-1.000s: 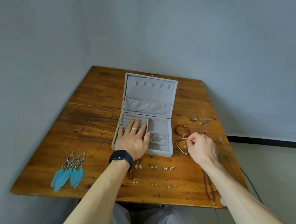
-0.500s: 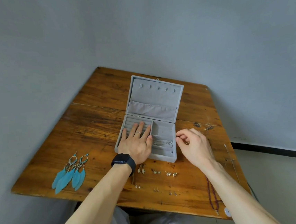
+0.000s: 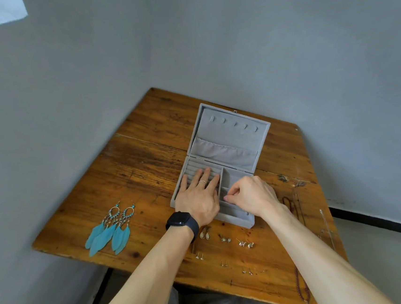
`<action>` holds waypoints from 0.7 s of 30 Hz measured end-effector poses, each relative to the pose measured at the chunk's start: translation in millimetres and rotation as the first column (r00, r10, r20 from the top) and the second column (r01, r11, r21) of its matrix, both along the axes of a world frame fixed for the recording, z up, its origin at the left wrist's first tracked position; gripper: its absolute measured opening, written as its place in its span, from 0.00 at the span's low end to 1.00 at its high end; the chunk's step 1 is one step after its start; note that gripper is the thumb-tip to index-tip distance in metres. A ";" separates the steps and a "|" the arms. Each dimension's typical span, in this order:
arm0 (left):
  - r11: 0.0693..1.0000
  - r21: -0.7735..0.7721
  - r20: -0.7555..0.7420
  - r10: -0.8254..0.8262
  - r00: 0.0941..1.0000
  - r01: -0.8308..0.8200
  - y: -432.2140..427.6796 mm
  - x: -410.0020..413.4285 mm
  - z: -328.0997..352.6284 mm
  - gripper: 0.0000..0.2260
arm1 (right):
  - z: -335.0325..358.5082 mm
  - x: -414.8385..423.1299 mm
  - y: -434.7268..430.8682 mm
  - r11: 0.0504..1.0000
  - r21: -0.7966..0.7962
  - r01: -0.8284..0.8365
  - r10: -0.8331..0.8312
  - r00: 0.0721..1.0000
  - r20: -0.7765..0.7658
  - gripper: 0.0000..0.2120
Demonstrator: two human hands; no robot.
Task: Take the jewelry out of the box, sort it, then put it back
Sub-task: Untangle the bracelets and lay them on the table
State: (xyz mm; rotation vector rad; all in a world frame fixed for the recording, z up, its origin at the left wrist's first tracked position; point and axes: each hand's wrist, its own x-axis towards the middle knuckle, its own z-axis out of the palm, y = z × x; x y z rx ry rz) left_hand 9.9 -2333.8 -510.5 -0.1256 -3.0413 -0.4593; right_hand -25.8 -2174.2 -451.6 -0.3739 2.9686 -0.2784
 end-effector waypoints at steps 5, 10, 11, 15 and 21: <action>1.000 0.008 -0.012 0.007 1.000 -0.007 0.7 2.0 -0.1 0.25 | 1.0 -1.1 -14.8 0.995 0.066 -0.068 0.070 0.997 -0.021 0.06; 1.000 0.012 -0.016 0.008 1.000 -0.008 1.2 3.7 1.3 0.25 | -0.3 1.9 -18.2 0.974 0.141 -0.179 0.174 0.984 0.044 0.08; 1.000 0.013 -0.016 0.005 1.000 -0.005 1.1 4.0 1.4 0.25 | 0.4 2.3 -14.6 0.983 0.098 -0.158 0.153 0.987 0.057 0.07; 1.000 0.011 -0.016 0.002 1.000 -0.002 0.3 2.5 2.0 0.25 | 7.0 4.3 7.0 0.984 -0.171 -0.046 0.051 0.998 0.024 0.05; 1.000 0.002 -0.019 0.003 1.000 -0.003 0.1 1.7 -2.3 0.25 | 19.4 12.9 34.2 0.887 -0.454 0.081 -0.036 0.994 0.107 0.03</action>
